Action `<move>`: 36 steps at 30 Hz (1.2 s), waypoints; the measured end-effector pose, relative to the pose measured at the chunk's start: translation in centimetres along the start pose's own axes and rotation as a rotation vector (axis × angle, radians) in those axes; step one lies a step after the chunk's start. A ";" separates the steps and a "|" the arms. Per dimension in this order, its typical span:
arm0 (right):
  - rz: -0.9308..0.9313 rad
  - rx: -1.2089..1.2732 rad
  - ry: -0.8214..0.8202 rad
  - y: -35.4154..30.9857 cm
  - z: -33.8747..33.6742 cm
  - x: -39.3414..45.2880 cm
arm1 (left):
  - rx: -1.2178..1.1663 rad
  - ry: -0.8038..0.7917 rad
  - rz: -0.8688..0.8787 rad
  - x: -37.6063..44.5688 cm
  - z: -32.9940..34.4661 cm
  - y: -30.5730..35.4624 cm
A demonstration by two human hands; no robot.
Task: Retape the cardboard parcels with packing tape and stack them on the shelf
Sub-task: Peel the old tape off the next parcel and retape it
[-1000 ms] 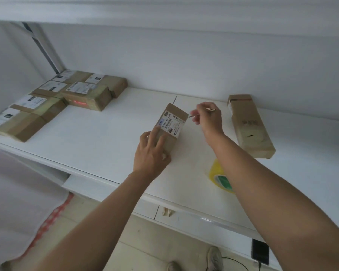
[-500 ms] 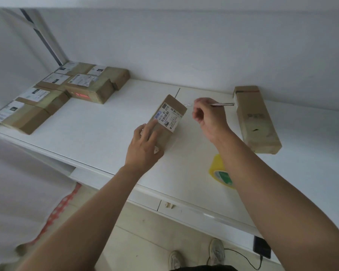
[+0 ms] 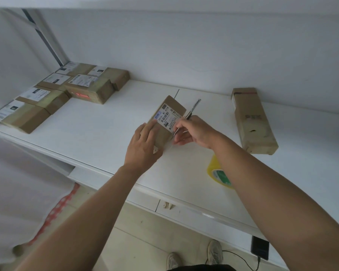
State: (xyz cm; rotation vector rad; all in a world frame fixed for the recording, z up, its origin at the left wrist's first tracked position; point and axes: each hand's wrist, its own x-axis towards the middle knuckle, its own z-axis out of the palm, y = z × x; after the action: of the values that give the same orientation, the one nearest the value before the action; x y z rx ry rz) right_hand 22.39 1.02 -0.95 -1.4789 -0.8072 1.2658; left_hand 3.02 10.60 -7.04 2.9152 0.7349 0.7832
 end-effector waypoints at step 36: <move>-0.137 -0.164 0.325 0.3 -0.7 0.7 | -0.007 0.013 -0.011 -0.2 0.2 0.4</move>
State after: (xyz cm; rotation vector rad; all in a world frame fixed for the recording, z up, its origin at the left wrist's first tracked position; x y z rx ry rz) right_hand 23.18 1.37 -1.44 -1.6761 -0.7922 0.8451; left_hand 3.22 10.15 -7.26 2.9004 0.7466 0.8027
